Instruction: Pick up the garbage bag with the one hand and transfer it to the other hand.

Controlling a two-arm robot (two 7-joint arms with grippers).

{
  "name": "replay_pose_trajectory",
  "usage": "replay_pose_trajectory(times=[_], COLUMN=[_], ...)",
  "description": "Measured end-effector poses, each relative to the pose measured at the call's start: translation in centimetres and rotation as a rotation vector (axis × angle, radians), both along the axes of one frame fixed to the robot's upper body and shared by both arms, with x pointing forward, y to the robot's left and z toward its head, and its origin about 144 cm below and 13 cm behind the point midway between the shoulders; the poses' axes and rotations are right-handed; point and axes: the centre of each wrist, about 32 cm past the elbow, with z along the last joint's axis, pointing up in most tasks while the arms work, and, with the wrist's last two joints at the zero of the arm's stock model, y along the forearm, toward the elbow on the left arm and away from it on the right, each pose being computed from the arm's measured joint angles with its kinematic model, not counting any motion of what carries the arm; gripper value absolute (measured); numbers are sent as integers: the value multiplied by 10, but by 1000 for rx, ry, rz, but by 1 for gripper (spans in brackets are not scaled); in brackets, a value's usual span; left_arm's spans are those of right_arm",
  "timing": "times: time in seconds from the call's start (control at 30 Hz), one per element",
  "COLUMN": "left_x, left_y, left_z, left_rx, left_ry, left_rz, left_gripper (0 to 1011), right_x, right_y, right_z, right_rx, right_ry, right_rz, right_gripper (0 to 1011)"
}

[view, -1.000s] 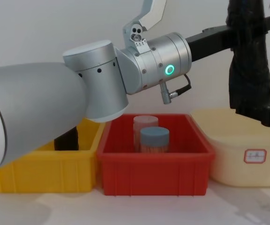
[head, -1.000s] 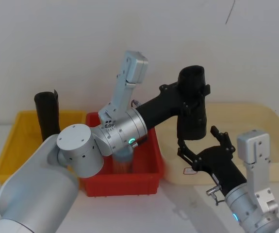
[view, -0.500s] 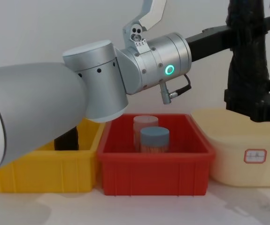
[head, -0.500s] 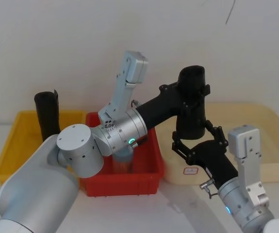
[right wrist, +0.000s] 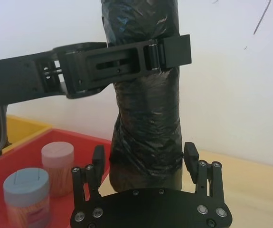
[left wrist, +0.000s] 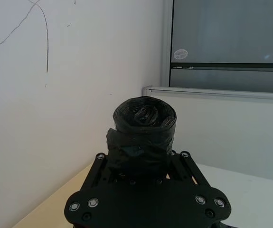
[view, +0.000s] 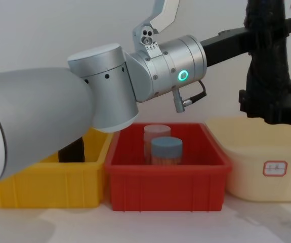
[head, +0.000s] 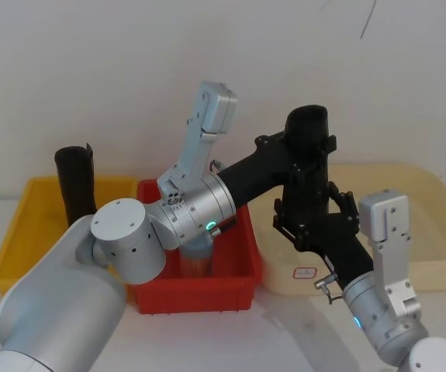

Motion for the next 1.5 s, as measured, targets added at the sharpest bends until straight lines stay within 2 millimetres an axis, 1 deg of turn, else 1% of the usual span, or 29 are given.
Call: replay_pose_trajectory(times=[0.4,0.5,0.57,0.63,0.83,0.87,0.93,0.97,1.0,1.17,1.2,1.27,1.3,1.33,1.47,1.5], left_x=[0,0,0,0,0,0,0,0,0,0,0,0,0,0,0,0], left_y=[0,0,0,0,0,0,0,0,0,0,0,0,0,0,0,0], left_z=[0,0,0,0,0,0,0,0,0,0,0,0,0,0,0,0], left_rx=[0,0,0,0,0,0,0,0,0,0,0,0,0,0,0,0], left_ry=[0,0,0,0,0,0,0,0,0,0,0,0,0,0,0,0], left_rz=[0,0,0,0,0,0,0,0,0,0,0,0,0,0,0,0], left_gripper=[376,376,376,376,376,376,376,376,376,378,394,478,478,536,628,683], right_x=[10,12,12,13,12,12,11,11,11,10,10,10,10,10,10,10], right_y=[3,3,2,2,-1,-1,-1,-2,-2,-3,-3,-3,-3,-3,-3,-3], right_z=[5,6,7,8,11,12,13,13,13,15,15,16,16,16,17,17], right_rx=[4,6,6,7,12,12,14,15,15,18,19,20,20,21,24,25], right_ry=[-13,-12,-10,-6,7,8,12,14,15,23,24,27,27,29,31,31], right_rz=[-25,-28,-26,-19,7,9,17,20,21,32,33,35,36,37,37,38], right_gripper=[996,955,886,857,675,659,578,578,557,557,557,556,556,556,556,556])
